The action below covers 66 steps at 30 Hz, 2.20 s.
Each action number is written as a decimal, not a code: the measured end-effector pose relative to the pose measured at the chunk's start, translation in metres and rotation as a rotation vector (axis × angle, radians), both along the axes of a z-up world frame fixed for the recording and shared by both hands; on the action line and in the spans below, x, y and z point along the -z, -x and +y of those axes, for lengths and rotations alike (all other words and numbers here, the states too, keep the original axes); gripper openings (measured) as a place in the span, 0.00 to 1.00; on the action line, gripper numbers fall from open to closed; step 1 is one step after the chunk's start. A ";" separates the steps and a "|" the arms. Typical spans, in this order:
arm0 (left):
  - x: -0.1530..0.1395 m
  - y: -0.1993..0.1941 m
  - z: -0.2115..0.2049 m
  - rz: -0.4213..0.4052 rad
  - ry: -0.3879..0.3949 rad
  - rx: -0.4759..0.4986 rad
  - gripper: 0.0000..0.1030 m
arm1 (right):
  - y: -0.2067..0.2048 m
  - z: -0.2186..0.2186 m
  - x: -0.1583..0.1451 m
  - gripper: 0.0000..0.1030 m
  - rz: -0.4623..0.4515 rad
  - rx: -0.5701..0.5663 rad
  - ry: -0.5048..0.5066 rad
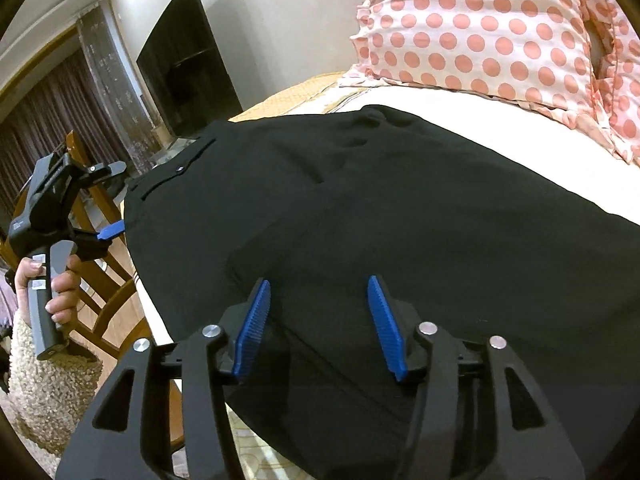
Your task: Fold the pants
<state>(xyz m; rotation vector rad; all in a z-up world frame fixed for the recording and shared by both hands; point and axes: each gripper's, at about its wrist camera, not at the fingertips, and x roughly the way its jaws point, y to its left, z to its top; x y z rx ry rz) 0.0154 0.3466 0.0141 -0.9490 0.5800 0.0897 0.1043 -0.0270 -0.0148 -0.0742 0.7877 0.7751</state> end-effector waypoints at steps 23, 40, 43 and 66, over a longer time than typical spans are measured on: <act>-0.003 -0.023 0.011 0.135 -0.089 -0.133 0.18 | 0.017 -0.122 -0.022 0.58 -0.028 0.180 -0.220; -0.125 -0.077 -0.371 -0.221 -1.050 0.557 0.15 | 0.044 -0.303 -0.029 0.58 -0.058 0.599 -0.376; -0.076 -0.057 -0.442 -0.230 -1.145 0.831 0.15 | 0.045 -0.312 -0.024 0.58 -0.047 0.630 -0.371; -0.055 -0.010 -0.408 -0.298 -0.780 1.028 0.67 | 0.041 -0.271 -0.071 0.58 -0.175 0.510 -0.339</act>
